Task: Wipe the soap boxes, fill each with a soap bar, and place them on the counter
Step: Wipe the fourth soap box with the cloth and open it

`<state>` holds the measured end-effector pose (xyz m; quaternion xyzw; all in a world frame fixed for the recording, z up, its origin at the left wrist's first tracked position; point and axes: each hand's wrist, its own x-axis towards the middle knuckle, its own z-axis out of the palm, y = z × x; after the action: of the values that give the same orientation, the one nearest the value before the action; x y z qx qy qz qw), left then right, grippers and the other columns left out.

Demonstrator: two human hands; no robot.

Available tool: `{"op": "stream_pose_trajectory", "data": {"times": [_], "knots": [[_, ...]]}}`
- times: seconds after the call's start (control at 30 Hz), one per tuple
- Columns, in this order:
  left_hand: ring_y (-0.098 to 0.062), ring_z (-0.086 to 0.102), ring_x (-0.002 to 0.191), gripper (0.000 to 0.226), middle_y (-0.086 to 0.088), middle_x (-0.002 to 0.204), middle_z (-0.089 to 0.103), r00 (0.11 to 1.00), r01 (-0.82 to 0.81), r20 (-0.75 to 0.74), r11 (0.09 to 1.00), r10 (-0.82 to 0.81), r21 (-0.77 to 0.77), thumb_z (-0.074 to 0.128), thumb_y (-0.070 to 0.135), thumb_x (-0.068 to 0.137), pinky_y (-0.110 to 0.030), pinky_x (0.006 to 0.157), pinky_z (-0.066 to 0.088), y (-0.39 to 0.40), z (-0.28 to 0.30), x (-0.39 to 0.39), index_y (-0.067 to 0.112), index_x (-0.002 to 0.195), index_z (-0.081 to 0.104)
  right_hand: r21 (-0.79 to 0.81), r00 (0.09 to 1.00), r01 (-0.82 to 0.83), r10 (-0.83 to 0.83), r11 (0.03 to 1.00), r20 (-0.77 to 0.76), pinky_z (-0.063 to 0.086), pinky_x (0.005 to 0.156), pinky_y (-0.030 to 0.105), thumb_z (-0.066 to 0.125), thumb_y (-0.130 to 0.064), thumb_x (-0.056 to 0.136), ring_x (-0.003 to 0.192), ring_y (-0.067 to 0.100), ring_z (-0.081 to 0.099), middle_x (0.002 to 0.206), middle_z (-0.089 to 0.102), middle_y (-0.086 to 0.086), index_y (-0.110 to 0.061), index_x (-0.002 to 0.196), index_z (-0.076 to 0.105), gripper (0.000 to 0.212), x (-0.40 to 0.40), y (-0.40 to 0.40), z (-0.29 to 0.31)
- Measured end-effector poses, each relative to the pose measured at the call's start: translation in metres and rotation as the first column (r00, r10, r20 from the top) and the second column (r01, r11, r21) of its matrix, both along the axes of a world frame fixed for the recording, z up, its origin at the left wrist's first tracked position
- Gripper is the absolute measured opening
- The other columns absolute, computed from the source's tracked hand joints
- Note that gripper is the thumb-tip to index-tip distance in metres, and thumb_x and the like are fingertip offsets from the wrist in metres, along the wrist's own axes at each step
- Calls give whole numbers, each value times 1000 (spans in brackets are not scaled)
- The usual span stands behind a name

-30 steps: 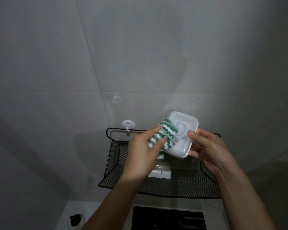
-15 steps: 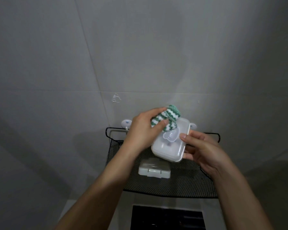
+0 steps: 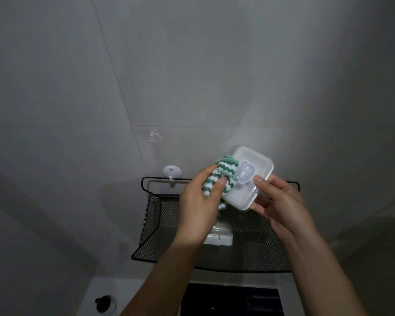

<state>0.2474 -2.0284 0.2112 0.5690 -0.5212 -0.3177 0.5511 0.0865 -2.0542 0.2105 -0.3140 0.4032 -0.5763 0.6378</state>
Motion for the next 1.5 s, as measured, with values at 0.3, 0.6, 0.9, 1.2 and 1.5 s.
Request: {"op": "stream_pose_trajectory", "data": {"times": [0.3,0.6,0.9,1.2,1.5], "knots": [[-21,73,89,12,-2,99,73,943,-174,-258,972,210,157,71,26,90,-46,80,61,-5,-8,20,20,100,69,14,999,-16,15,1000,33,60,58,35,73,-11,76,83,26,75,94,75,13,-10,98,69,22,10,5,-5],[-38,67,96,11,-15,100,69,873,-421,-256,906,415,32,69,11,89,-54,88,56,-32,8,73,21,91,64,71,986,-164,163,984,21,62,64,40,74,-13,73,92,32,75,107,75,20,-2,111,68,40,4,12,-5],[-17,61,64,17,-5,78,66,900,-382,-222,924,375,12,71,7,85,-27,61,51,-45,33,101,21,82,61,116,972,-229,222,966,70,62,62,42,72,-13,72,92,36,75,107,75,20,-5,109,68,38,-8,7,5],[-18,71,82,25,-10,90,75,845,214,-521,970,-123,118,56,14,96,-31,75,58,-1,16,41,14,80,77,114,995,-72,62,991,84,62,62,40,72,-15,72,90,29,76,106,75,19,-6,106,65,37,-1,5,12],[-23,69,89,16,-9,102,73,844,163,-531,981,-82,109,72,2,84,-37,78,59,-2,-3,22,9,97,64,104,991,51,-62,993,115,61,60,39,65,-6,90,98,32,73,117,70,23,2,121,60,33,16,11,10]]}}
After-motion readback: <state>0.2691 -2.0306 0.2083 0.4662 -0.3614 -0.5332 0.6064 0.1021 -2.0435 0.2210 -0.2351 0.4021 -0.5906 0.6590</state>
